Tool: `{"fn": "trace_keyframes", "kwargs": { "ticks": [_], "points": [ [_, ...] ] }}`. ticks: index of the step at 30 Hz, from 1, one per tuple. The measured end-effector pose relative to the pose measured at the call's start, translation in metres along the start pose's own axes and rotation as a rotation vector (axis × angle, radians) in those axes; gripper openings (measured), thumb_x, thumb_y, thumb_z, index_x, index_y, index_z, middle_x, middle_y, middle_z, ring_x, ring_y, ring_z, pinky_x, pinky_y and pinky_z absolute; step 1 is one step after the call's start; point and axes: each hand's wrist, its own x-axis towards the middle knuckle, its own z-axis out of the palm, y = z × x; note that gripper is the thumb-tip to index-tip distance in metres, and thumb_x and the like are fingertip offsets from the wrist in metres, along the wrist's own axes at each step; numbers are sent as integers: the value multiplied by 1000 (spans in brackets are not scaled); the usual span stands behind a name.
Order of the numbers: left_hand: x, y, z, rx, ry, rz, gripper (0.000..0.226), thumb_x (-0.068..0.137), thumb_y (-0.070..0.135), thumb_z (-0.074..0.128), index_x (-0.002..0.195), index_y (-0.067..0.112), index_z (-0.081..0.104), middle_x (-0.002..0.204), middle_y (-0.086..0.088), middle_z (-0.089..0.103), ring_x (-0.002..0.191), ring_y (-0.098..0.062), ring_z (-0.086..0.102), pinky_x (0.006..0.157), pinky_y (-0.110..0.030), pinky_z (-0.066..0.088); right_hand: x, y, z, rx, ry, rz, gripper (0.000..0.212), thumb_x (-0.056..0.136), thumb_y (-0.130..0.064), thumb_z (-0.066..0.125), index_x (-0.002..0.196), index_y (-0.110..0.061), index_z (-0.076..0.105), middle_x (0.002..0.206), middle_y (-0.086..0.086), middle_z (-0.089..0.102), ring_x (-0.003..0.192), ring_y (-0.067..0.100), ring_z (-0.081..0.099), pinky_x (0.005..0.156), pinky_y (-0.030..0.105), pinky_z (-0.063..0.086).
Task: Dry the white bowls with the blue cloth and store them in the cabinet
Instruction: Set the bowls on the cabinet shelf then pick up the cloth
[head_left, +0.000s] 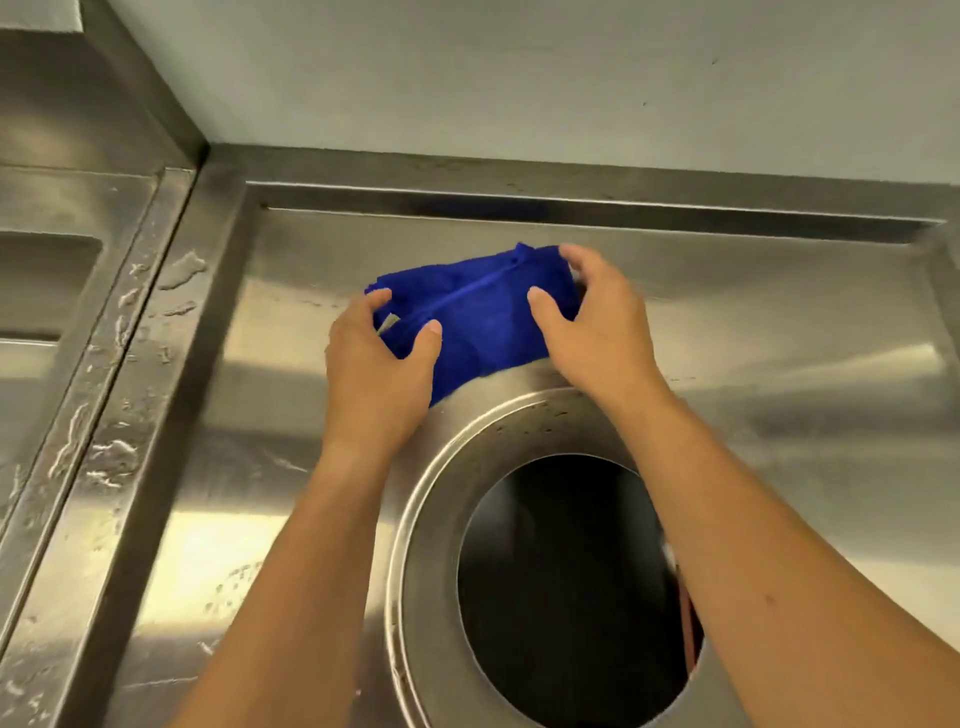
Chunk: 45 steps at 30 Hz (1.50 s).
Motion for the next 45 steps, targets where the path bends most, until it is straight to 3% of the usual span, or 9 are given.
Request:
{"fn": "trace_keyframes", "kwargs": {
  "ticks": [3,8,11,13,16,21,27,38,45],
  "points": [
    [10,-6,5,61,13,17,75,91,34,80,154,20,41,144,0,55,131,-20,55,109,-39,50,11,4,13,-66,27,24,50,97,-24,66,145,-18,53,140,3,61,127,21,56,110,36,46],
    [14,5,2,233,3,49,56,94,36,77,141,13,58,104,13,57,97,-12,62,78,-15,45,15,-7,11,24,-18,108,57,95,-15,70,147,-18,49,141,1,62,129,18,59,108,32,50],
    [2,17,-12,207,-16,146,37,92,37,78,123,19,68,87,18,63,87,-15,68,93,-42,56,2,-22,-9,192,7,91,48,93,-14,71,138,-24,59,129,-6,68,118,12,63,100,34,56],
    [-10,26,-30,-7,-31,192,29,85,37,83,109,28,70,82,11,69,77,-8,66,81,-40,60,-13,-36,-32,258,90,-27,42,89,-15,72,128,-31,65,118,-14,71,105,9,68,85,28,60],
    [-35,41,-57,-320,-94,260,24,79,38,80,99,37,67,81,12,69,71,-5,66,59,-23,57,-40,-60,-65,407,148,-177,39,86,-14,71,119,-34,68,111,-11,74,93,10,71,74,24,60],
    [-81,73,-83,-514,-141,302,26,81,38,77,103,38,63,89,13,73,81,-12,69,66,-22,57,-80,-91,-100,546,180,-263,39,88,-3,69,119,-26,68,111,-5,76,96,13,72,81,23,57],
    [-150,105,-98,-549,-73,352,30,84,39,76,111,40,65,96,10,79,84,-11,77,68,-23,61,-140,-100,-149,606,232,-298,37,88,-3,70,119,-23,70,110,0,76,93,26,72,78,22,58],
    [-380,147,-51,-486,-40,426,36,94,14,79,105,45,65,100,8,81,97,-13,78,77,-25,63,-340,-34,-306,493,332,-309,37,88,-9,70,117,-32,69,102,-10,74,87,17,72,71,16,55],
    [-449,126,5,-406,-102,359,41,94,9,78,102,48,66,108,7,79,106,-13,76,93,-45,64,-399,37,-338,352,347,-153,39,90,-11,69,123,-30,69,110,-13,72,87,28,70,77,48,60]
  ]
}}
